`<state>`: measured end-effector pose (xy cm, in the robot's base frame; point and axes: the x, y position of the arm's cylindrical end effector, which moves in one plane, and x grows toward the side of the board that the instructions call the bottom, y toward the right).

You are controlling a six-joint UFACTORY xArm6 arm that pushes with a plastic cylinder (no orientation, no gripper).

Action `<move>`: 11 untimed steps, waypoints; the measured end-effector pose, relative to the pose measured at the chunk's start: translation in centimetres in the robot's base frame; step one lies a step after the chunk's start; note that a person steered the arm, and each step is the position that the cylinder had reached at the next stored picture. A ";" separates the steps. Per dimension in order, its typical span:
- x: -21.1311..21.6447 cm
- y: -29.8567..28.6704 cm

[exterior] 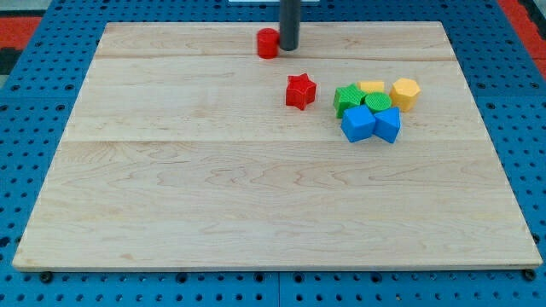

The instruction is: Move red star to the centre of board

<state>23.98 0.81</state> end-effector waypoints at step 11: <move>13.9 0.0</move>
